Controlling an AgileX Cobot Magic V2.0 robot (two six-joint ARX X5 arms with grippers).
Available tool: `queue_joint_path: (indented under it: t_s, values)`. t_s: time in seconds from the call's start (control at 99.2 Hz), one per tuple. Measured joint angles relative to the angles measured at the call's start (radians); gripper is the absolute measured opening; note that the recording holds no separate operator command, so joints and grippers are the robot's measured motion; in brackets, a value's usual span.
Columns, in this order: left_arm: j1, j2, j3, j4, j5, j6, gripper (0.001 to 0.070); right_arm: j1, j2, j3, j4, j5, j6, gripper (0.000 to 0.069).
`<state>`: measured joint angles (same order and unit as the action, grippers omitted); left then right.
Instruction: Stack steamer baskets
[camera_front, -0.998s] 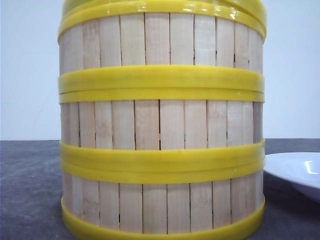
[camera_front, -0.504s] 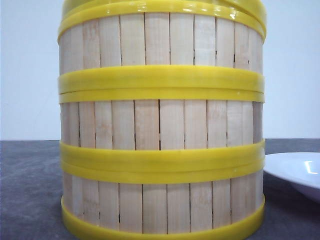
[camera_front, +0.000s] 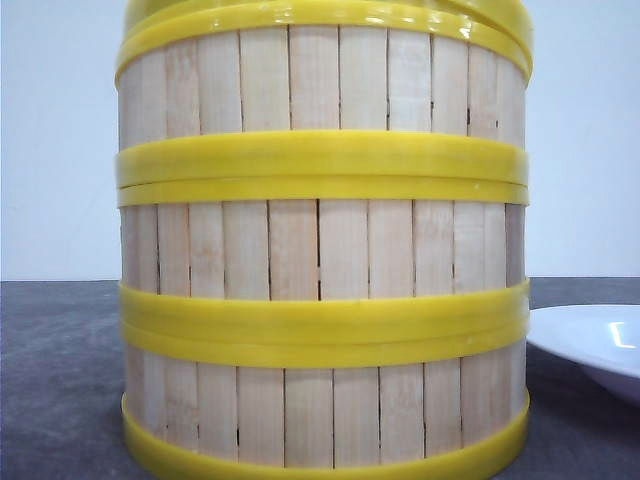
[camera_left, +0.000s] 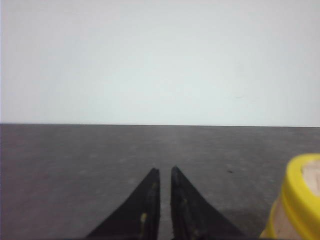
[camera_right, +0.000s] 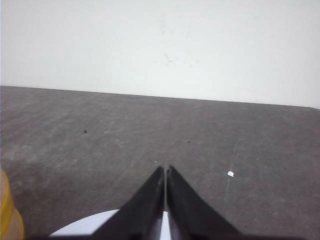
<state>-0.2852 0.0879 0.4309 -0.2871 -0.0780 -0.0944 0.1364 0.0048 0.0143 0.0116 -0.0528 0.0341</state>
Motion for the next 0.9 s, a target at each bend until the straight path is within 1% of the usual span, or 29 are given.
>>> queue_joint_path:
  t_s: [0.04,0.071,0.131,0.192,0.232,0.272,0.353,0.403,0.434,0.524,0.595,0.706,0.797,0.837,0.897]
  values:
    - [0.048,-0.029,-0.071,0.056,0.033,-0.011,0.0014,0.0,0.0,0.0,0.0,0.0,0.0,0.0004]
    - [0.081,-0.049,-0.121,0.091,0.048,-0.027,0.0014,0.0,0.0,0.0,0.0,0.0,0.0,0.0004]
    - [0.138,-0.081,-0.207,0.127,0.059,-0.067,0.0014,0.0,0.0,0.0,0.0,0.0,0.0,0.0004]
    - [0.171,-0.083,-0.273,0.155,0.068,-0.106,0.0014,0.0,0.0,0.0,0.0,0.0,0.0,0.0004]
    - [0.184,-0.082,-0.305,0.166,0.076,-0.122,0.0014,0.0,0.0,0.0,0.0,0.0,0.0,0.0004]
    - [0.19,-0.081,-0.331,0.178,0.081,-0.135,0.0014,0.0,0.0,0.0,0.0,0.0,0.0,0.0004]
    - [0.197,-0.082,-0.366,0.23,0.081,-0.141,0.0014,0.0,0.0,0.0,0.0,0.0,0.0,0.0004]
    - [0.203,-0.083,-0.384,0.27,0.072,-0.143,0.0014,0.0,0.0,0.0,0.0,0.0,0.0,0.0004]
    - [0.206,-0.083,-0.397,0.292,0.06,-0.146,0.0014,0.0,0.0,0.0,0.0,0.0,0.0,0.0004]
    - [0.212,-0.083,-0.399,0.266,0.005,-0.164,0.0014,0.0,0.0,0.0,0.0,0.0,0.0,0.0004]
    - [0.212,-0.083,-0.399,0.257,-0.024,-0.169,0.0014,0.0,0.0,0.0,0.0,0.0,0.0,0.0004]
    - [0.213,-0.084,-0.399,0.258,-0.028,-0.169,0.0014,0.0,0.0,0.0,0.0,0.0,0.0,0.0004]
    - [0.213,-0.084,-0.399,0.257,-0.027,-0.181,0.0014,0.0,0.0,0.0,0.0,0.0,0.0,0.0004]
    - [0.213,-0.084,-0.399,0.255,-0.018,-0.197,0.0014,0.0,0.0,0.0,0.0,0.0,0.0,0.0004]
    - [0.213,-0.084,-0.399,0.251,0.002,-0.24,0.0014,0.0,0.0,0.0,0.0,0.0,0.0,0.0004]
